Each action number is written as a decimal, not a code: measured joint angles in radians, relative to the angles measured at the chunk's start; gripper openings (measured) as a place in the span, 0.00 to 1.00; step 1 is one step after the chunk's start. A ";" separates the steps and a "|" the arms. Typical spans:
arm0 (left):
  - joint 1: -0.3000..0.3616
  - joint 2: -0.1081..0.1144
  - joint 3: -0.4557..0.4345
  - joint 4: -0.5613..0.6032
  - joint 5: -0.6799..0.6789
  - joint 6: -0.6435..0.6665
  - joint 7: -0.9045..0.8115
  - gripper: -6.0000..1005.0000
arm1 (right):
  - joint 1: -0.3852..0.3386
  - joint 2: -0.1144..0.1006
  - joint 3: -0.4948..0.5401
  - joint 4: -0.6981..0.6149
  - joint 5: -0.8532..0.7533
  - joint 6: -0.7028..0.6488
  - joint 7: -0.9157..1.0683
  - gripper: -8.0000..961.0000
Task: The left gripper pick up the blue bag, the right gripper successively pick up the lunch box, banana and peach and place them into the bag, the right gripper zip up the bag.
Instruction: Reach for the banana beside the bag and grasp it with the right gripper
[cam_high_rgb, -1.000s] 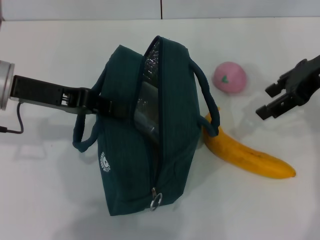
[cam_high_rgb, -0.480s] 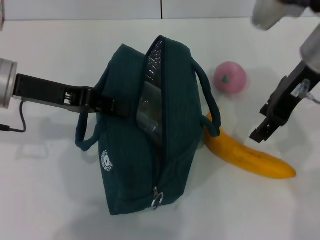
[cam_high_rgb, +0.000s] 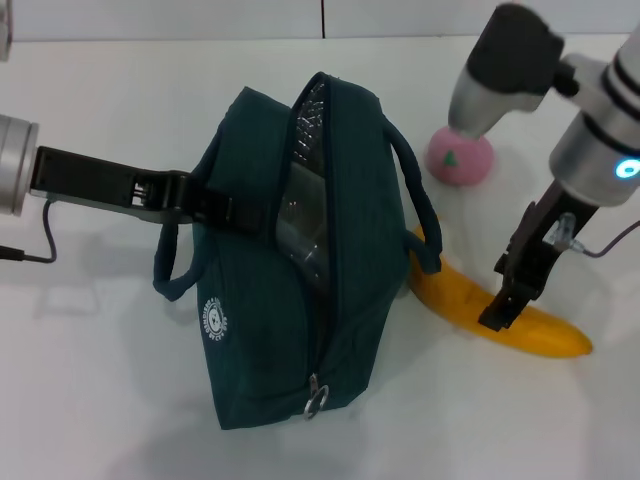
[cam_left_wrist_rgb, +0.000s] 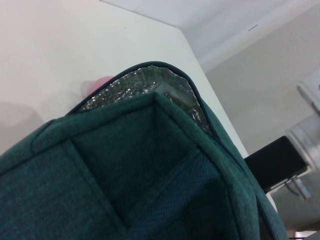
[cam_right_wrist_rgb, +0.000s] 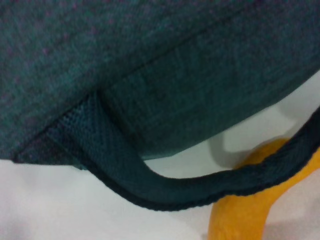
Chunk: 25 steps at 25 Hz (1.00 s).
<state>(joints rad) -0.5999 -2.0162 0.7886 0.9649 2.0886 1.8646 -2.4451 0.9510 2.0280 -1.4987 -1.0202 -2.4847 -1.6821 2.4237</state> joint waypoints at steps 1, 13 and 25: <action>0.000 0.000 0.000 0.000 -0.001 0.000 0.000 0.05 | 0.000 0.000 -0.013 0.002 0.001 0.006 0.004 0.77; 0.000 -0.004 0.004 0.000 -0.001 -0.001 -0.002 0.05 | -0.005 0.000 -0.151 0.011 0.004 0.087 0.040 0.77; -0.001 -0.003 0.001 0.000 -0.001 -0.001 -0.001 0.05 | -0.001 0.000 -0.179 0.026 -0.001 0.115 0.041 0.72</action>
<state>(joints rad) -0.6006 -2.0193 0.7900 0.9649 2.0873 1.8637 -2.4464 0.9498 2.0279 -1.6772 -0.9945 -2.4860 -1.5668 2.4651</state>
